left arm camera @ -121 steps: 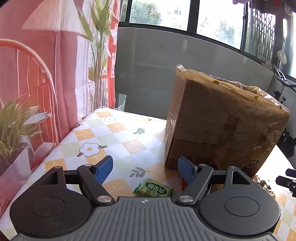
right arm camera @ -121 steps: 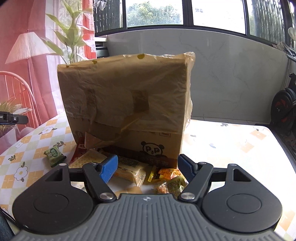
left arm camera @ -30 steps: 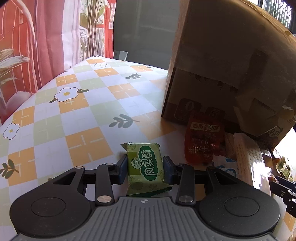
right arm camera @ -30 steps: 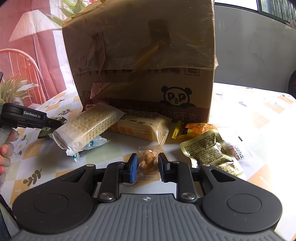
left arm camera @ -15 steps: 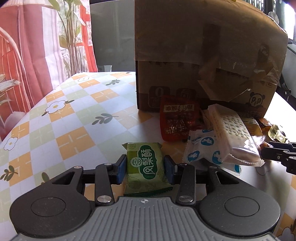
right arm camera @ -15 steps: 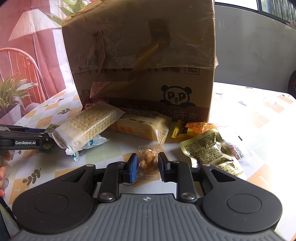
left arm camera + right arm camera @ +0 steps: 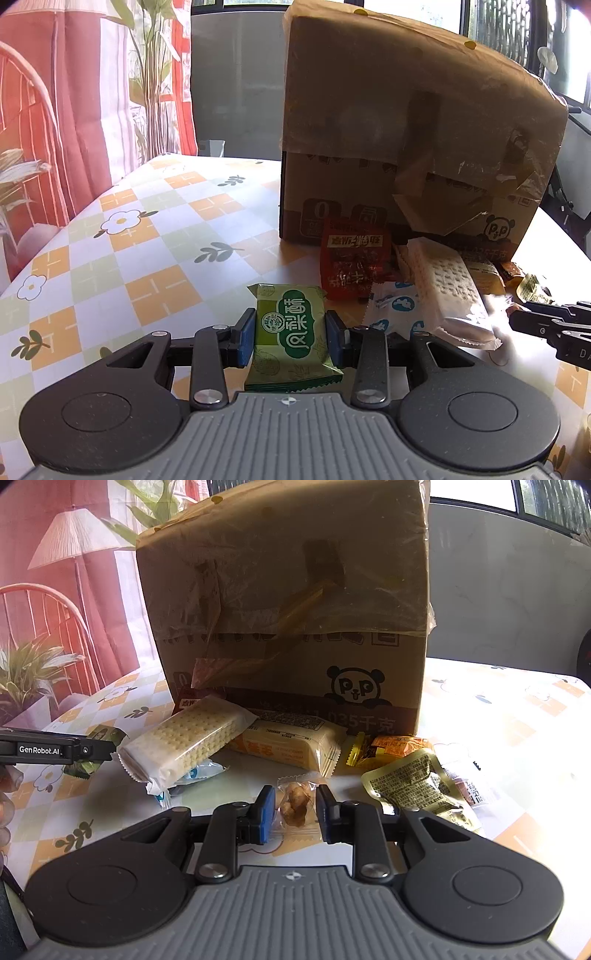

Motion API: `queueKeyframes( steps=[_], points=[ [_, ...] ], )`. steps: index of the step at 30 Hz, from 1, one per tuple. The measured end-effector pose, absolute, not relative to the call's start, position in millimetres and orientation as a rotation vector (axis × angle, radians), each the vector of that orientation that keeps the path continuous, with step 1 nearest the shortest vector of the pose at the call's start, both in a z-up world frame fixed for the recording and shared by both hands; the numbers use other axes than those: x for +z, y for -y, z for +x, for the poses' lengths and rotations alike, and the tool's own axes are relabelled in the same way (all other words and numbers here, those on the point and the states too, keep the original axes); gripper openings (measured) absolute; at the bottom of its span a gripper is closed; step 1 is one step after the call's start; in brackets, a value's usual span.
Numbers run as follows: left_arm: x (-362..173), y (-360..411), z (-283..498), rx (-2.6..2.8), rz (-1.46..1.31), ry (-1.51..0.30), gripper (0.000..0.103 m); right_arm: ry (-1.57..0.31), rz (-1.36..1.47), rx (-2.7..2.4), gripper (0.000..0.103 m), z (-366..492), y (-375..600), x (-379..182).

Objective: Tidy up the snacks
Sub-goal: 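Lift both held packets and carry them over the box opening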

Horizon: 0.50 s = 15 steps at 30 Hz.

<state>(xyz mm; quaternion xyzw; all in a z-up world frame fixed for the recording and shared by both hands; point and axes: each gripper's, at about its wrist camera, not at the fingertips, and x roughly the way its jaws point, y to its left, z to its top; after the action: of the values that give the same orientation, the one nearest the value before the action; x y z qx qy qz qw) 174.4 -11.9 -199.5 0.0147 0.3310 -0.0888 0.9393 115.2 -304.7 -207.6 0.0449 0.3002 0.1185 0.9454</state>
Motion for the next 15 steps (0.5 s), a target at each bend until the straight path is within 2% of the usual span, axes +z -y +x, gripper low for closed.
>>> queueKeyframes(
  steps=[6,15],
  points=[
    [-156,10,172,-0.195,0.047,-0.549,0.041,-0.547,0.108,0.251,0.026,109,310,-175],
    [-68,30,191,-0.303,0.025,-0.378,0.041,-0.313,0.067,0.288,0.026,123,315,-66]
  ],
)
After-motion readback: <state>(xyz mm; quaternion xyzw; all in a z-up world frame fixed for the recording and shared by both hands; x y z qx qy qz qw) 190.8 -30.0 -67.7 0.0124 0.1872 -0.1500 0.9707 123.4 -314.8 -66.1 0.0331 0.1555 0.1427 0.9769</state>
